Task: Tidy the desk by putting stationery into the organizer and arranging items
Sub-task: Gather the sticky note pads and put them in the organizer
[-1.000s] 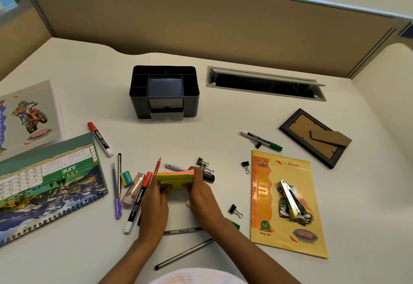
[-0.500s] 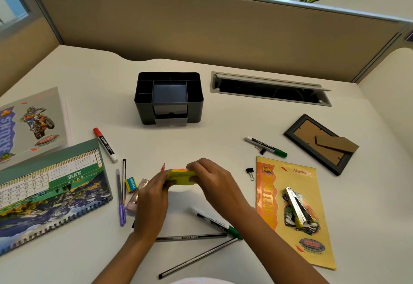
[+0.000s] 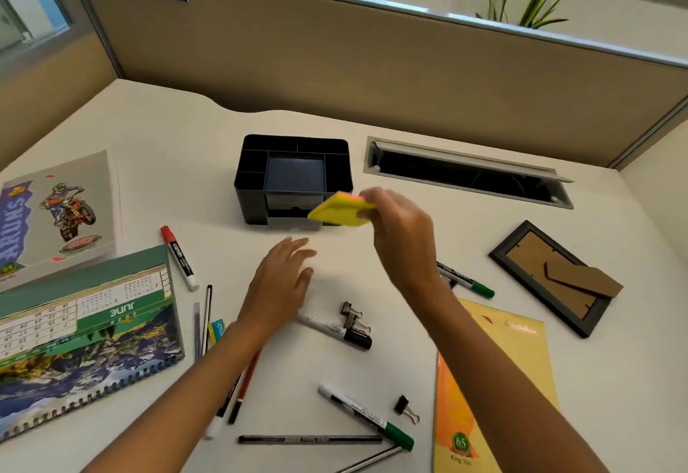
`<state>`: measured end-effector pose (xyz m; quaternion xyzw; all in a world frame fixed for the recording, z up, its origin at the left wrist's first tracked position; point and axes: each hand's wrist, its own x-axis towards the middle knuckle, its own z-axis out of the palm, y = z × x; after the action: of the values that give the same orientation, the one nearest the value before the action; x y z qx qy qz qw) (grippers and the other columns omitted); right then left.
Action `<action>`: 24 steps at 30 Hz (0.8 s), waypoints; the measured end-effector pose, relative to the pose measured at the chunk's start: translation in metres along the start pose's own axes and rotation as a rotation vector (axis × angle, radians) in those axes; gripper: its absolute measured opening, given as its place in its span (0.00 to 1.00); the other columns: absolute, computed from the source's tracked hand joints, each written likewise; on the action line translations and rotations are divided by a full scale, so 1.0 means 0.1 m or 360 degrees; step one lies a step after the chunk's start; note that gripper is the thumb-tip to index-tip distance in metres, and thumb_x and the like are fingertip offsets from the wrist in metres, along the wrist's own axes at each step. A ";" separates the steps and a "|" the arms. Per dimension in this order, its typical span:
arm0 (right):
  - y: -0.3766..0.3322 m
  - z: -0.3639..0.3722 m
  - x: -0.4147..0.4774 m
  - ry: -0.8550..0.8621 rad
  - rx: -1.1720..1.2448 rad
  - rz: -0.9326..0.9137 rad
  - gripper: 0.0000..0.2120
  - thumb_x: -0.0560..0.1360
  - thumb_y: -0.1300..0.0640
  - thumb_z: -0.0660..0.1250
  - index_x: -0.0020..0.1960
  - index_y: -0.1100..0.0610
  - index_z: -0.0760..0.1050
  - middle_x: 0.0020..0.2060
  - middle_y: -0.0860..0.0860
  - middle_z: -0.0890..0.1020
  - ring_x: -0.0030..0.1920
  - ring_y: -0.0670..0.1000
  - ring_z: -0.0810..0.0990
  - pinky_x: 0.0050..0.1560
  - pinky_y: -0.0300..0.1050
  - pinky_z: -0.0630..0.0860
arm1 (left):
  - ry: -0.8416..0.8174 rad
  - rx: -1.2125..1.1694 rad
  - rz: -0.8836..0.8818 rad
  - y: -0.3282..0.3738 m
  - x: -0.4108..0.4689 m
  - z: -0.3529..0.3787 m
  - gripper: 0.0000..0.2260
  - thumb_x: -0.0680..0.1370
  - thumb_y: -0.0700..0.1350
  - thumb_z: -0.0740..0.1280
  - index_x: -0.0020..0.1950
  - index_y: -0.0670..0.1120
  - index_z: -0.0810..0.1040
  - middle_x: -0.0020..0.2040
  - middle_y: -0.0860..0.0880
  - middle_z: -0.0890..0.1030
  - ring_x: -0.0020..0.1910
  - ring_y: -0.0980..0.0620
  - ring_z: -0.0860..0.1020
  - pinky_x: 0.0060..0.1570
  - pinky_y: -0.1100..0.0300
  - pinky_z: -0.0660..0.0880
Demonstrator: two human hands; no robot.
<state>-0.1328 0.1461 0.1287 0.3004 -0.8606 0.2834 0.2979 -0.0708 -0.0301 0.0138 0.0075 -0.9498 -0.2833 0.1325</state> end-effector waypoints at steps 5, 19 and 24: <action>0.37 0.25 0.68 0.0177 0.0045 0.0078 0.06 0.72 0.66 0.66 0.48 0.61 0.79 0.37 0.54 0.82 0.34 0.54 0.79 0.31 0.50 0.77 | -0.0496 0.0349 0.0110 -0.27 0.32 0.13 0.29 0.77 0.56 0.45 0.77 0.47 0.54 0.77 0.51 0.55 0.77 0.50 0.48 0.72 0.57 0.41; 0.91 1.36 1.54 -0.0727 -0.0109 0.0119 0.12 0.70 0.62 0.72 0.53 0.58 0.79 0.42 0.59 0.83 0.46 0.61 0.78 0.37 0.44 0.65 | -0.0424 0.0645 0.0247 -0.41 0.30 0.28 0.26 0.82 0.55 0.46 0.77 0.48 0.47 0.78 0.51 0.52 0.77 0.51 0.50 0.72 0.47 0.51; 0.95 1.53 1.55 -0.0852 -0.0174 -0.0013 0.09 0.68 0.64 0.72 0.48 0.59 0.77 0.41 0.57 0.82 0.43 0.60 0.78 0.36 0.44 0.64 | -0.0411 0.0604 0.0226 -0.40 0.31 0.26 0.26 0.82 0.55 0.46 0.77 0.48 0.47 0.78 0.52 0.52 0.77 0.52 0.49 0.71 0.47 0.52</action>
<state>-0.3504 0.0528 0.1042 0.3515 -0.9216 0.1458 0.0765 -0.1099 -0.0524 -0.0205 -0.0709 -0.9932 -0.0884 0.0257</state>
